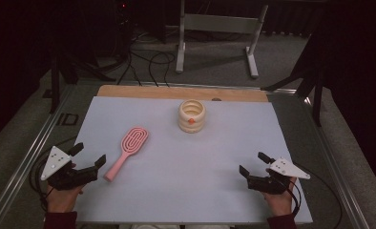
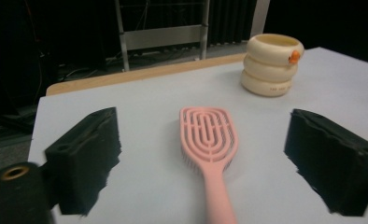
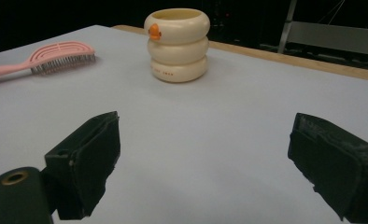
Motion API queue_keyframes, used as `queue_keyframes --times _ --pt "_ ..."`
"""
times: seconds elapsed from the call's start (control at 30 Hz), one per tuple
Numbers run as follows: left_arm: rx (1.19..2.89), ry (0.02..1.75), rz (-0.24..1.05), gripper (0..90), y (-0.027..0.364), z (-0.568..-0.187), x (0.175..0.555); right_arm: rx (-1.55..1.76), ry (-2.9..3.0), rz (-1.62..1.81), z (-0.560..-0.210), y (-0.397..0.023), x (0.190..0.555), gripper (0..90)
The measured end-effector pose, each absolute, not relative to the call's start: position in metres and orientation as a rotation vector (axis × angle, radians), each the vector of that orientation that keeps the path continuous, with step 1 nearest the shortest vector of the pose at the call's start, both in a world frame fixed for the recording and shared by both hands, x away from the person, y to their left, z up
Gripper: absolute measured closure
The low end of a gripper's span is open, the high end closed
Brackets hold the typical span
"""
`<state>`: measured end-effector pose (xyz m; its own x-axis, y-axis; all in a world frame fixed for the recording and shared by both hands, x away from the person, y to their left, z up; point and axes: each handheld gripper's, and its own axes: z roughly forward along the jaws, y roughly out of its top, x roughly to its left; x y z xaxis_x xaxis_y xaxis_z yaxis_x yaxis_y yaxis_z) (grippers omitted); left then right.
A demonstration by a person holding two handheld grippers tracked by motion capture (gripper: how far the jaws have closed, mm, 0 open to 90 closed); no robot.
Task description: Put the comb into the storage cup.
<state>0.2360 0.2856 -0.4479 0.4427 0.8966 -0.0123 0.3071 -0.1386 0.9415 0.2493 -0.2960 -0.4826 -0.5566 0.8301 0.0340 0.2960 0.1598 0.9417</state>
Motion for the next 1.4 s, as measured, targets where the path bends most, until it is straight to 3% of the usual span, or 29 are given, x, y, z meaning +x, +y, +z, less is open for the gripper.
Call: queue_keyframes --times 0.2,0.63,1.4 --pt "1.725 1.079 0.742 0.1 0.288 -0.449 0.236 1.063 1.934 1.404 -0.480 -0.298 0.249 9.3" --pt "1.697 1.109 0.776 0.0 0.291 -0.445 0.236 1.064 1.927 1.388 -0.481 -0.298 0.250 8.5" --pt "1.939 1.271 0.683 0.1 0.263 -0.449 0.279 1.074 1.926 1.387 -0.485 -0.296 0.249 8.5"
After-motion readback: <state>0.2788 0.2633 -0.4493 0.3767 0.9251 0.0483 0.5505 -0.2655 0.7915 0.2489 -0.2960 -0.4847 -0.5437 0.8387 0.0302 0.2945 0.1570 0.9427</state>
